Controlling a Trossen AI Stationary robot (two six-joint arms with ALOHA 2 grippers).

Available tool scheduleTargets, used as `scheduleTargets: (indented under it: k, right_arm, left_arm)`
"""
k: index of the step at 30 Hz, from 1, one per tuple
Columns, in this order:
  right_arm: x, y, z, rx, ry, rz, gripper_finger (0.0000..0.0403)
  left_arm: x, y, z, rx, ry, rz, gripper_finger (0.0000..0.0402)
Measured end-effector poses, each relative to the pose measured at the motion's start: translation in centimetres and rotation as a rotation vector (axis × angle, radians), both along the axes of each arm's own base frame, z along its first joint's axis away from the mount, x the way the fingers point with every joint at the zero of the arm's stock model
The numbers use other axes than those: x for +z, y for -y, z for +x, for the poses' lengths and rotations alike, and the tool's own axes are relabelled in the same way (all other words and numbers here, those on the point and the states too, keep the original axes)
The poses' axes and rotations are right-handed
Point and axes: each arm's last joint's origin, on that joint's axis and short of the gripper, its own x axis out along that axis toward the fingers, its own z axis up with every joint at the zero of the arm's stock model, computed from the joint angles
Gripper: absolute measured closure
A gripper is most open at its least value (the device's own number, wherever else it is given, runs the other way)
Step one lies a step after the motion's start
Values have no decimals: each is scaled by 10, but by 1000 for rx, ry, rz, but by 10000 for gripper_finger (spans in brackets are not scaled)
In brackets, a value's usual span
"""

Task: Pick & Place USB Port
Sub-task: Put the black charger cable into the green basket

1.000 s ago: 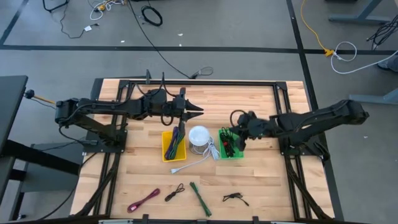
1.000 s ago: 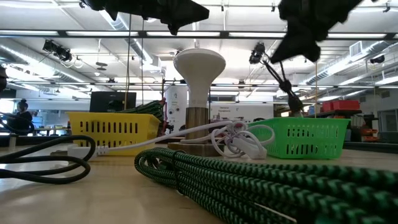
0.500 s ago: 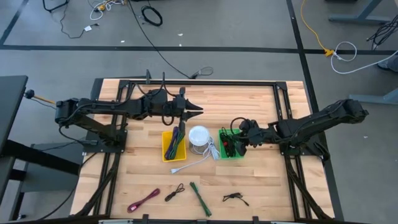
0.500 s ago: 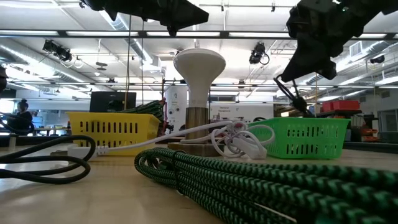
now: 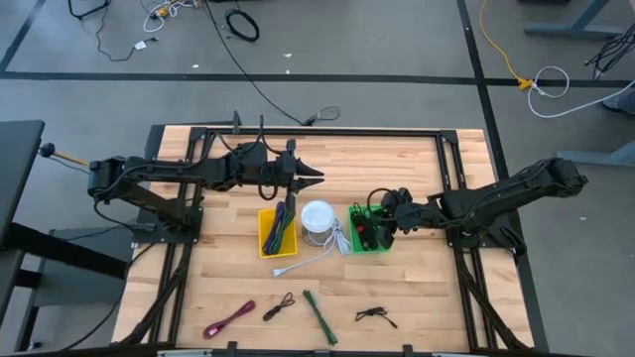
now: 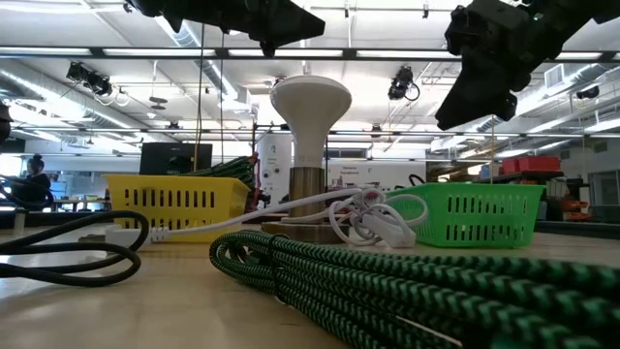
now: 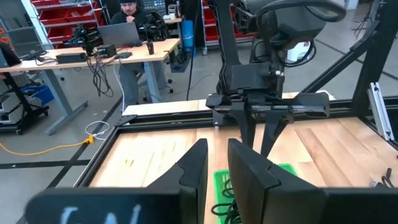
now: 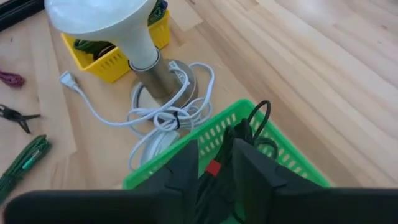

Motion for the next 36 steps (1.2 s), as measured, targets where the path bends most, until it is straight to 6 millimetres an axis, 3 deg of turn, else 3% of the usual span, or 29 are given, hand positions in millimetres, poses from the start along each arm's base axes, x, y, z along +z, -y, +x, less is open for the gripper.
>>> scheduleTargets:
  k: [6, 11, 19, 25, 31, 36]
  right_arm:
    - [10, -3, 2, 112, 73, 21, 278]
    - [14, -19, 3, 271, 117, 167, 284]
    - [11, -84, 15, 457, 281, 358, 291]
    - [-16, -133, 20, 448, 300, 462, 291]
    - [-32, -181, 38, 445, 187, 469, 292]
    - [-35, -200, 51, 427, -23, 419, 292]
  left_arm:
    - [5, 0, -5, 5, 7, 2, 333]
    - [14, -1, -20, 44, -23, 12, 333]
    - [23, 1, -49, 102, -116, 41, 333]
    - [27, 3, -62, 101, -153, 31, 333]
    - [21, 5, -69, 106, -235, -29, 333]
    - [18, 10, -70, 94, -267, -59, 333]
